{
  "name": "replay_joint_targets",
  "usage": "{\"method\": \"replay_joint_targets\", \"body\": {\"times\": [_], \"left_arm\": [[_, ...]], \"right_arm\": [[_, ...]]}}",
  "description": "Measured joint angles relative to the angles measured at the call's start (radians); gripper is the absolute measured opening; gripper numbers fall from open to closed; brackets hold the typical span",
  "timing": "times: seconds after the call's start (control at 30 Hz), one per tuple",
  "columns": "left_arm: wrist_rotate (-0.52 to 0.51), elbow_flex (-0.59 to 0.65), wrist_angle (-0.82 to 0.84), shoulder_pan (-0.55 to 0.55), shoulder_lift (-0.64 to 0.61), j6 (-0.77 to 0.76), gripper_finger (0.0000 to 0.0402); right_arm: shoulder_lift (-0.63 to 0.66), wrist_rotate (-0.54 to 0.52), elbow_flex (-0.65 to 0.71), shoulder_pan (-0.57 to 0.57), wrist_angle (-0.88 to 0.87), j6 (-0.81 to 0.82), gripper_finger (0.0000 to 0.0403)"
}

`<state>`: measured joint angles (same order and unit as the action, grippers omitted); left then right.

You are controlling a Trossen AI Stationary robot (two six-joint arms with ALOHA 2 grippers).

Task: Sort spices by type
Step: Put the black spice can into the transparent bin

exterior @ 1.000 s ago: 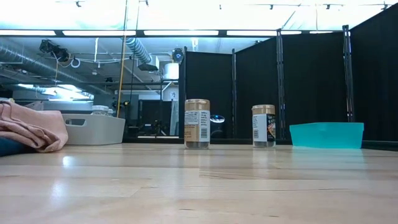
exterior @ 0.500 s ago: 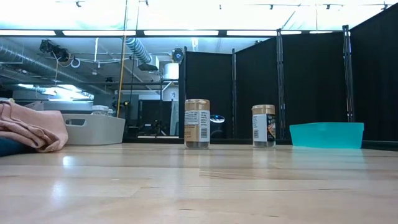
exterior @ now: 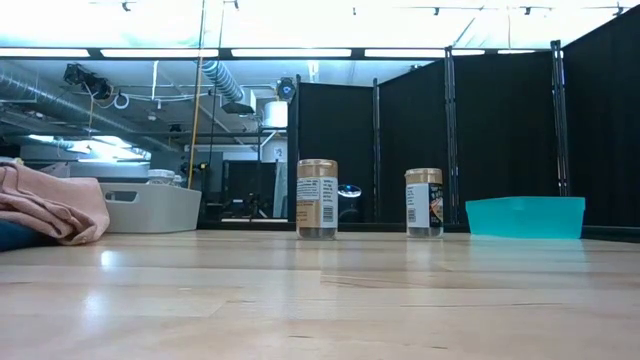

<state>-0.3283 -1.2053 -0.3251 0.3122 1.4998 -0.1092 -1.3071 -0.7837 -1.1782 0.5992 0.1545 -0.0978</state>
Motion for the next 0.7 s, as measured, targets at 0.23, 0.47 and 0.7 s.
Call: {"method": "replay_joint_targets", "body": {"times": [0.23, 0.47, 0.7], "left_arm": [[0.071, 0.000, -0.058, 0.000, -0.001, 0.001, 0.0300], [0.105, 0.000, -0.056, 0.000, -0.001, 0.001, 0.0292], [0.105, 0.000, -0.037, 0.000, -0.001, 0.001, 0.0284]], "right_arm": [[0.000, 0.036, 0.000, -0.014, 0.001, 0.001, 0.0125], [-0.005, 0.121, 0.000, -0.040, 0.007, 0.028, 0.0125], [-0.015, 0.132, 0.001, -0.053, 0.011, 0.031, 0.0125]]}}
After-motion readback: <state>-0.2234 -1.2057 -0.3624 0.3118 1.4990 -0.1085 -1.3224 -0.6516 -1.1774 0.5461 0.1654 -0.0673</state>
